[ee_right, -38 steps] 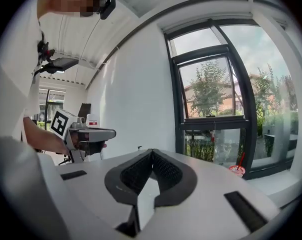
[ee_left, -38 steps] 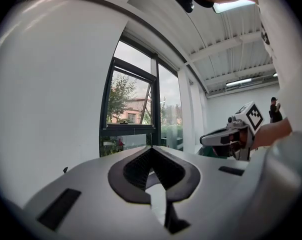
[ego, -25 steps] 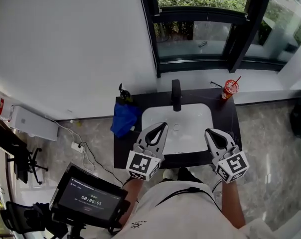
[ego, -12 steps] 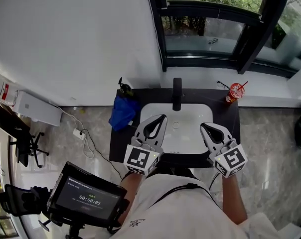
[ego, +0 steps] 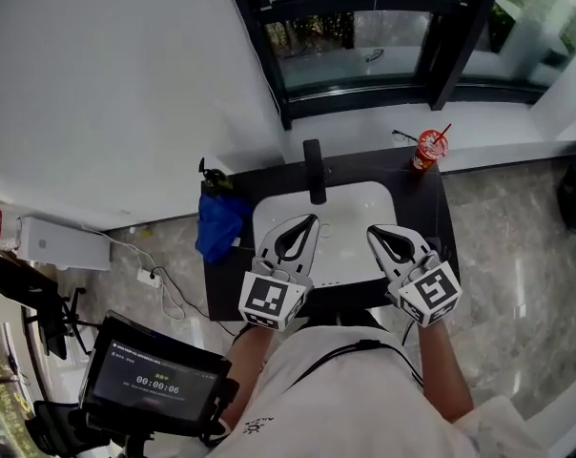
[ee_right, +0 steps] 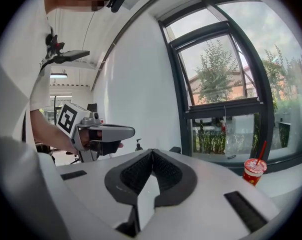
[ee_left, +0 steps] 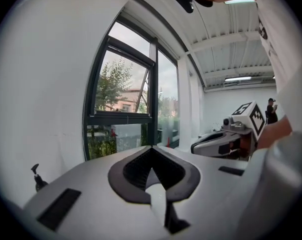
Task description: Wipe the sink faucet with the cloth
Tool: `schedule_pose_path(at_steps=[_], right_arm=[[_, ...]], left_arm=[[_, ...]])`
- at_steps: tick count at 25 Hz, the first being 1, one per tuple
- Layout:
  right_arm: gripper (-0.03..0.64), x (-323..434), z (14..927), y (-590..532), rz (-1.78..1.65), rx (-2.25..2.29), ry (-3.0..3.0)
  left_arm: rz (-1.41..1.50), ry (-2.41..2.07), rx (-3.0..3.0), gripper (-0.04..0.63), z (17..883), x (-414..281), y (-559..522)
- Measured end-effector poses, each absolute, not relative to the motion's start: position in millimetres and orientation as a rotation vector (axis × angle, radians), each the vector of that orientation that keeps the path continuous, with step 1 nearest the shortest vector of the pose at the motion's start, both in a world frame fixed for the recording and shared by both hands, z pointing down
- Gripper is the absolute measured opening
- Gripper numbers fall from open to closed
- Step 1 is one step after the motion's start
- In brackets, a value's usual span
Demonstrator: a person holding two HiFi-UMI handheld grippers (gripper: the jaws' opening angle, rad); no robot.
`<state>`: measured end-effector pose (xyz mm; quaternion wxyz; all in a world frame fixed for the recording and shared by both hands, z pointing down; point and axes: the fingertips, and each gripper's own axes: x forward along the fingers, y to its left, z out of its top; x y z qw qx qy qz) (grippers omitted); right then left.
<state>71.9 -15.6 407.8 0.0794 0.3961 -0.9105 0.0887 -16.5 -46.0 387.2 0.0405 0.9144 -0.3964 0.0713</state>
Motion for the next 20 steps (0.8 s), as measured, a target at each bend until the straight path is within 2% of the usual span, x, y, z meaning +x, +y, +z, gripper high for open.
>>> schedule_pose_path(at_steps=[5, 15, 20], right_arm=[[0.005, 112, 430, -1, 0.34, 1.372, -2.623], [0.005, 241, 481, 54, 0.497, 1.83, -2.268], [0.005, 276, 513, 85, 0.58, 1.925, -2.118]], left_arm=[[0.289, -0.975, 2.884, -0.006, 411, 34, -41], [0.38, -0.415, 2.99, -0.006, 462, 171, 1], [0.458, -0.22, 2.981, -0.006, 494, 215, 31]])
